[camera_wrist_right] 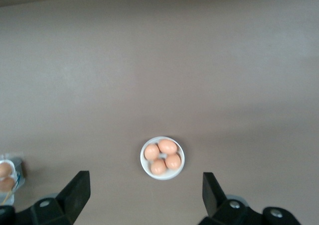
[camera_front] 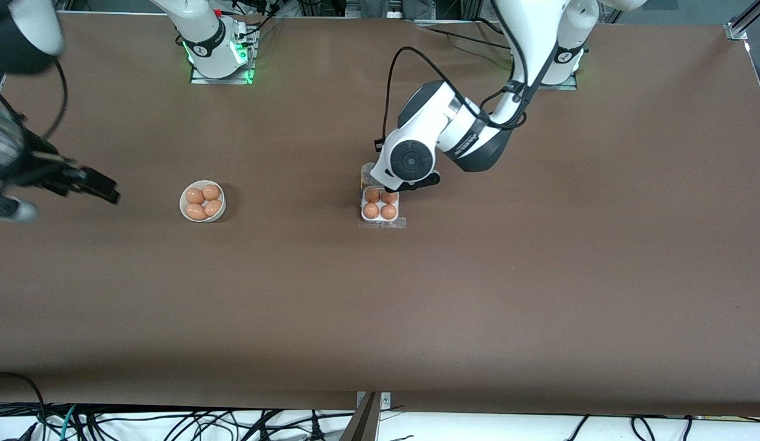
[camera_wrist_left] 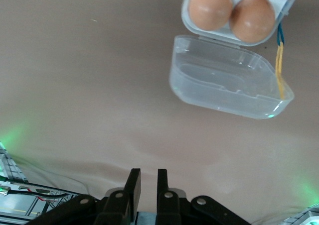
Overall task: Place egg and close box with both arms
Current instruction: 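Swing the clear lid over the eggs with the left gripper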
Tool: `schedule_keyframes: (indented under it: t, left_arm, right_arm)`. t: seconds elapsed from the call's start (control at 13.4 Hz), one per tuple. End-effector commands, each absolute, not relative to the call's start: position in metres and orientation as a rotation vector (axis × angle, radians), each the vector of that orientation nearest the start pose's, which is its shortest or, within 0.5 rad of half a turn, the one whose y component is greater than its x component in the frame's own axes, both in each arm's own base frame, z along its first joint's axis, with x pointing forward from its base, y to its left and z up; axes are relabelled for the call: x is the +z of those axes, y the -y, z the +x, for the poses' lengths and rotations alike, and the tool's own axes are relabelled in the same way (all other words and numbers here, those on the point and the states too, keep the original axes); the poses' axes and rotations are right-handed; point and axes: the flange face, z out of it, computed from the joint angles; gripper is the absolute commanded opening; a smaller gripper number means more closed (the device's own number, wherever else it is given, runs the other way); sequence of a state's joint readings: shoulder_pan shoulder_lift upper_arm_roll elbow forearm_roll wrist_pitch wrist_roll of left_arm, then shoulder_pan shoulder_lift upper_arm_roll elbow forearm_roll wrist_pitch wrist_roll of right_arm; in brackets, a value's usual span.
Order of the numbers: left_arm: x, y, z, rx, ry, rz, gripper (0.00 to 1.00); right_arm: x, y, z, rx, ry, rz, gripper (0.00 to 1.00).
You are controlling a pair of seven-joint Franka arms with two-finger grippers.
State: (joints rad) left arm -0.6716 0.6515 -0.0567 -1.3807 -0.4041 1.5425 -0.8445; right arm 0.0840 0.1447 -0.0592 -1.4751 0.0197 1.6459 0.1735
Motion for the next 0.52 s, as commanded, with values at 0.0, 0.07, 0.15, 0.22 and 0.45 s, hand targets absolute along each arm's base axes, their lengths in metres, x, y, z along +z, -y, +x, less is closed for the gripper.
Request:
schedule_keyframes:
  t: [0.0,0.07,0.15,0.22,0.45]
  left_arm:
    - [0.300,0.496,0.478,0.981,0.324,-2.966,0.20]
    - [0.292,0.498,0.479,0.973,0.332,-2.972,0.20]
    - [0.288,0.502,0.478,0.966,0.333,-2.980,0.20]
    - [0.285,0.504,0.476,0.964,0.328,-2.977,0.20]
    - [0.273,0.505,0.479,0.945,0.347,-2.990,0.21]
  right_arm:
    - [0.607,0.011,0.576,0.010,-0.152,-3.126,1.00]
    - [0.608,0.015,0.573,0.015,-0.137,-3.125,1.00]
    - [0.606,0.016,0.571,0.015,-0.149,-3.124,1.00]
    - [0.607,0.016,0.570,-0.011,-0.152,-3.125,1.00]
    - [0.600,0.017,0.575,-0.062,-0.146,-3.124,1.00]
